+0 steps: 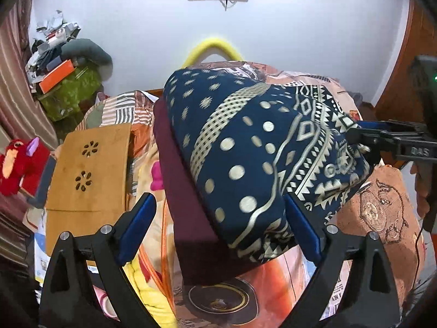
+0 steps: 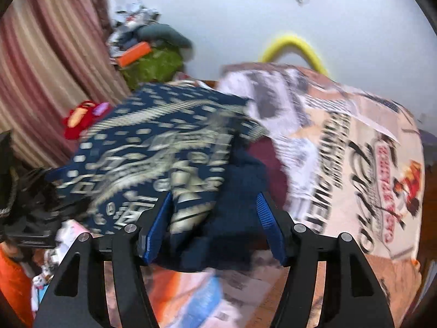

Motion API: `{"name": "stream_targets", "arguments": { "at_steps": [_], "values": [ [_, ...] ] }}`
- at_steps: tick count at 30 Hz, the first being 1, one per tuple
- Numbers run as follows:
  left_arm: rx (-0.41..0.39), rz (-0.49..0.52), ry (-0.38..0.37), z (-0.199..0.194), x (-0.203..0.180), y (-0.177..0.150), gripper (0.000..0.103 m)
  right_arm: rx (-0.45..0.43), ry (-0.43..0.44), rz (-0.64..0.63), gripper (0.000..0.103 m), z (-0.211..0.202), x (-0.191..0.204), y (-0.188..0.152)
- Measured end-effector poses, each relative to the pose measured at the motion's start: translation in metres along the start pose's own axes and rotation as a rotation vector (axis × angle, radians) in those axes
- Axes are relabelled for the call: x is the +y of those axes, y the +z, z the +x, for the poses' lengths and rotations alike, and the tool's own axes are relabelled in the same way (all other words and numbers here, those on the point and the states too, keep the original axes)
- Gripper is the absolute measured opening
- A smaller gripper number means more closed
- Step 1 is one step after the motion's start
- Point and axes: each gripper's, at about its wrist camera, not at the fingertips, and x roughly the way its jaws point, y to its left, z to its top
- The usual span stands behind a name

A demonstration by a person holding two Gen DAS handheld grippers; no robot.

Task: Fold large clothes
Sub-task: 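Lower the hoodie bundle onto the maroon clothes stack and open both grippers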

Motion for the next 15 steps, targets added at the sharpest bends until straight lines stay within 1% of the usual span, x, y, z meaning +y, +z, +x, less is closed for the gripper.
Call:
{"name": "stream_targets", "arguments": {
  "at_steps": [1, 2, 5, 7, 9, 12, 14, 15],
  "values": [
    [-0.002, -0.012, -0.009, 0.001, 0.002, -0.002, 0.094, 0.006, 0.006, 0.004, 0.071, 0.002, -0.006, -0.002],
    [-0.001, -0.032, -0.024, 0.001, 0.006, -0.004, 0.096, 0.007, 0.011, 0.011, 0.072, 0.002, -0.01, -0.005],
    [-0.001, -0.075, -0.053, -0.002, 0.014, -0.013, 0.097, 0.009, 0.009, 0.028, 0.073, -0.001, -0.016, -0.013],
    [-0.006, -0.094, -0.046, -0.005, 0.017, -0.017, 0.097, -0.006, -0.001, 0.023, 0.073, -0.009, -0.014, -0.017],
    [-0.013, -0.107, -0.03, -0.011, 0.02, -0.021, 0.097, -0.036, -0.018, 0.016, 0.073, -0.022, -0.012, -0.021],
    [-0.025, -0.128, 0.013, -0.023, 0.022, -0.026, 0.096, -0.074, -0.074, -0.002, 0.073, -0.042, -0.006, -0.027],
    [-0.036, -0.133, 0.047, -0.034, 0.019, -0.026, 0.096, -0.086, -0.081, -0.006, 0.073, -0.051, -0.005, -0.032],
    [-0.055, -0.123, 0.068, -0.043, 0.016, -0.027, 0.096, -0.097, -0.072, -0.004, 0.073, -0.062, -0.002, -0.035]
  ]
}}
